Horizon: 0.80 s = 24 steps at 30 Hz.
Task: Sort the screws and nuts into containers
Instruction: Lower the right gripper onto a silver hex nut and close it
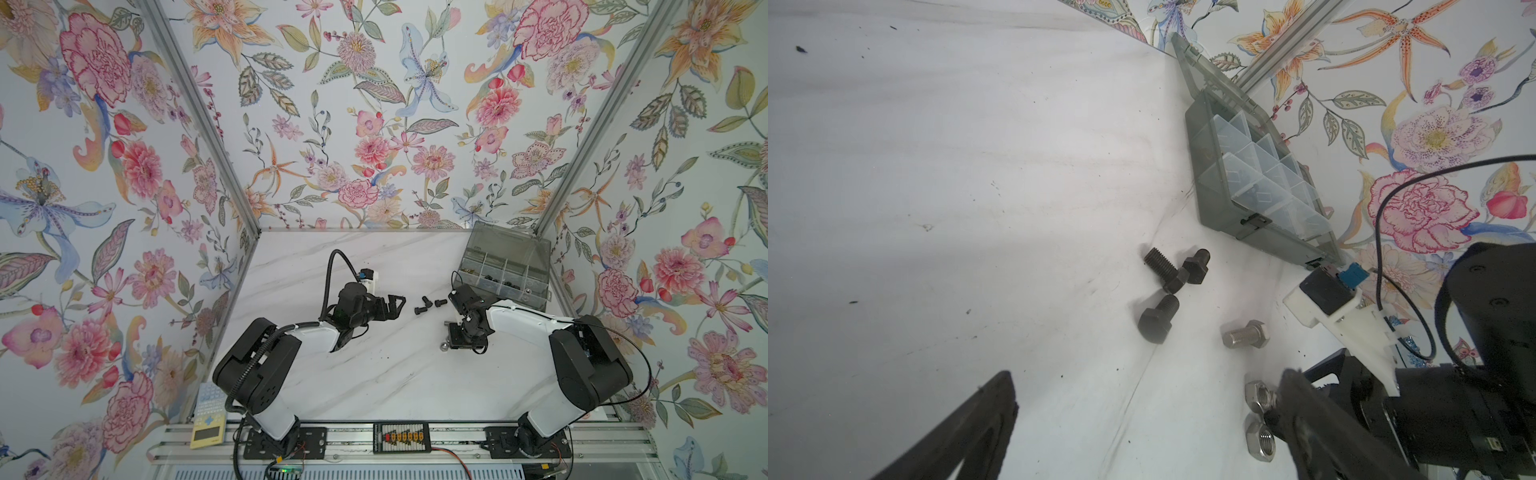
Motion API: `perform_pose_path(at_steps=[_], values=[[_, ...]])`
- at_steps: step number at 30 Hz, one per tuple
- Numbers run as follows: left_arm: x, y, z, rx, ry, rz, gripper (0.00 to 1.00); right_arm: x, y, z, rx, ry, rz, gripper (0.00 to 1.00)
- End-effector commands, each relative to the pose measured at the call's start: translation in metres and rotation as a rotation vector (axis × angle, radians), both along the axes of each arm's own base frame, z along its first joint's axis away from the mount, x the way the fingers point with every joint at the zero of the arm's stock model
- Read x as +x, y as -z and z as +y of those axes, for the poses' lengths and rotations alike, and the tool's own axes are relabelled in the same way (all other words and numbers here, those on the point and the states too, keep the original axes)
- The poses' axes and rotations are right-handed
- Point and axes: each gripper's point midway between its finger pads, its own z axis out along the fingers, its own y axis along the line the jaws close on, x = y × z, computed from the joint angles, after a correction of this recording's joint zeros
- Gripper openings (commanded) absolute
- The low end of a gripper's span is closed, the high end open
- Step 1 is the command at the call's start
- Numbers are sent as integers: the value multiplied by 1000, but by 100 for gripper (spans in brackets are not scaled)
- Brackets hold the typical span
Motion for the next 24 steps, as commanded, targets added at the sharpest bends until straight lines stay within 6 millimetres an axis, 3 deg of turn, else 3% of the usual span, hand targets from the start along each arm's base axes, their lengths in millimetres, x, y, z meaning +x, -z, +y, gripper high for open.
perform_pose_path(at_steps=[1,24], values=[[-2,-2,2,5,-10,-4,99,-1,10,-2,-26,19,7,50],[0,1,-2,3,0,1,99,1,19,2,-79,16,11,42]])
